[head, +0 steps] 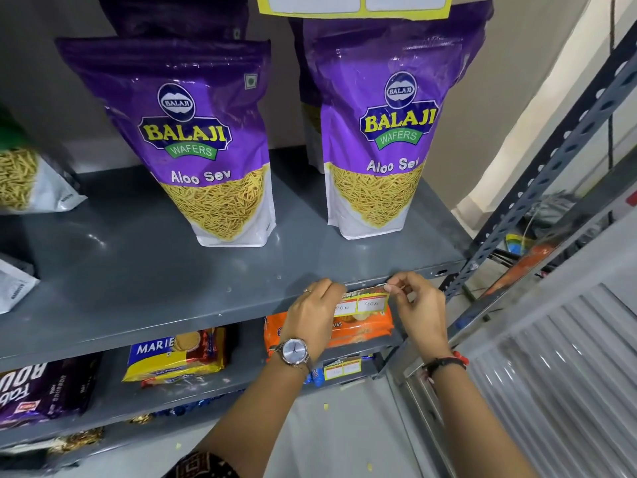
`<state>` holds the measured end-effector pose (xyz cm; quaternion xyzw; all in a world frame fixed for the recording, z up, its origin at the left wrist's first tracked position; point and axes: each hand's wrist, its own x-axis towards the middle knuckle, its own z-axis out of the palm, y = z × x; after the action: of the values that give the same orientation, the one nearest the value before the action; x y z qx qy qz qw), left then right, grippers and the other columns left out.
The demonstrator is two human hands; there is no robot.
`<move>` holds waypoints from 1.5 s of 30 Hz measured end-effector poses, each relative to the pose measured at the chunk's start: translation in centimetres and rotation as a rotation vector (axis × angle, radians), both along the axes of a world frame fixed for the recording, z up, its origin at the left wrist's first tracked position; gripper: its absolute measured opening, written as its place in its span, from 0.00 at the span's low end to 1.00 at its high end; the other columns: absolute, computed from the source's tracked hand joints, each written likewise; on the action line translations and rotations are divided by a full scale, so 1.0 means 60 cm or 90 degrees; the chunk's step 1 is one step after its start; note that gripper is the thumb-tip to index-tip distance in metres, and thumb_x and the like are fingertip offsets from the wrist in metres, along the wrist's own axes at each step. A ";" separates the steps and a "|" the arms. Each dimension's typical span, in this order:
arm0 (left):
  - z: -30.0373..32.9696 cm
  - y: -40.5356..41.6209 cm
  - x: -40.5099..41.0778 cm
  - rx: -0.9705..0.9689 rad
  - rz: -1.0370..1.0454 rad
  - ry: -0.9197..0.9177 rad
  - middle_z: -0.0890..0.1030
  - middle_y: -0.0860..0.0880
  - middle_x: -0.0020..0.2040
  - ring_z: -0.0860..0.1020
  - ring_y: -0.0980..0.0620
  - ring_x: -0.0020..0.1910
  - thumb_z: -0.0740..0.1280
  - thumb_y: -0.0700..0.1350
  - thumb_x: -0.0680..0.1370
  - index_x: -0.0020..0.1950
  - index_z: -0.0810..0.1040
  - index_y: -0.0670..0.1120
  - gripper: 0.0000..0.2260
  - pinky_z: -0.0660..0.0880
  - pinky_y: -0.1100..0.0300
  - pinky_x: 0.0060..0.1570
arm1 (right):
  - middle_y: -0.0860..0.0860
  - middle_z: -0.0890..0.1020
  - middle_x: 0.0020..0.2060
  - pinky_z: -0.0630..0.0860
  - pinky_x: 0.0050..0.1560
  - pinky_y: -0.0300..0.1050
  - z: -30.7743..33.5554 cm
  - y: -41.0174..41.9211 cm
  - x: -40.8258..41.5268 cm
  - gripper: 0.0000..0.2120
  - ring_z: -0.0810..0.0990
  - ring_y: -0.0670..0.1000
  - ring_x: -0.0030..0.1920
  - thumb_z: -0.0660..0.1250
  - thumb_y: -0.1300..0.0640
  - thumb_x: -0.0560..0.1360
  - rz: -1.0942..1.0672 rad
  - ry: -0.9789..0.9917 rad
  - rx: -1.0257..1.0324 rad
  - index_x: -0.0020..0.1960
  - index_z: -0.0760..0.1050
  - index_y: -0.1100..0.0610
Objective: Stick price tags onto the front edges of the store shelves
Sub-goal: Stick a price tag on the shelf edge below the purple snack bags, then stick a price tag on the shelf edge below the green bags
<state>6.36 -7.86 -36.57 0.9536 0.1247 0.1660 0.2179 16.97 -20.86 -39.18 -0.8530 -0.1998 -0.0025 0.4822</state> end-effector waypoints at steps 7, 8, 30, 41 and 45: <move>0.001 0.005 0.014 -0.070 0.030 -0.048 0.79 0.34 0.44 0.77 0.36 0.43 0.65 0.25 0.70 0.47 0.75 0.34 0.09 0.79 0.45 0.40 | 0.55 0.81 0.38 0.73 0.38 0.46 0.007 0.008 0.000 0.09 0.78 0.52 0.39 0.68 0.64 0.72 -0.012 0.026 0.029 0.37 0.74 0.51; -0.001 0.005 0.017 -0.080 0.039 -0.054 0.78 0.34 0.46 0.77 0.36 0.45 0.65 0.26 0.71 0.48 0.75 0.34 0.08 0.79 0.46 0.41 | 0.55 0.81 0.37 0.73 0.38 0.47 0.008 0.010 0.000 0.09 0.77 0.53 0.38 0.68 0.64 0.72 -0.016 0.026 0.026 0.37 0.73 0.51; 0.056 0.173 -0.279 0.065 0.252 -0.070 0.78 0.33 0.47 0.77 0.33 0.41 0.72 0.31 0.67 0.49 0.76 0.36 0.12 0.75 0.41 0.41 | 0.63 0.81 0.44 0.75 0.41 0.56 0.092 0.171 -0.236 0.08 0.78 0.65 0.42 0.66 0.69 0.70 0.154 -0.274 -0.166 0.48 0.75 0.62; 0.046 0.450 -0.649 0.007 0.620 -0.017 0.75 0.26 0.45 0.74 0.27 0.41 0.72 0.28 0.63 0.47 0.73 0.31 0.16 0.73 0.36 0.40 | 0.60 0.82 0.46 0.78 0.42 0.55 0.118 0.495 -0.515 0.10 0.80 0.62 0.43 0.68 0.67 0.71 0.519 -0.342 -0.105 0.51 0.75 0.61; 0.025 0.548 -0.711 -0.027 0.613 0.013 0.73 0.26 0.47 0.72 0.27 0.43 0.74 0.32 0.64 0.51 0.71 0.31 0.19 0.70 0.37 0.41 | 0.59 0.81 0.50 0.79 0.45 0.54 0.119 0.611 -0.617 0.16 0.80 0.61 0.48 0.70 0.65 0.69 0.600 -0.403 -0.140 0.56 0.73 0.60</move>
<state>-36.32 25.00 -35.07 0.7844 0.5577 0.2360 0.1344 -20.07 15.81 -32.07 -0.6746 -0.6920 -0.0215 0.2560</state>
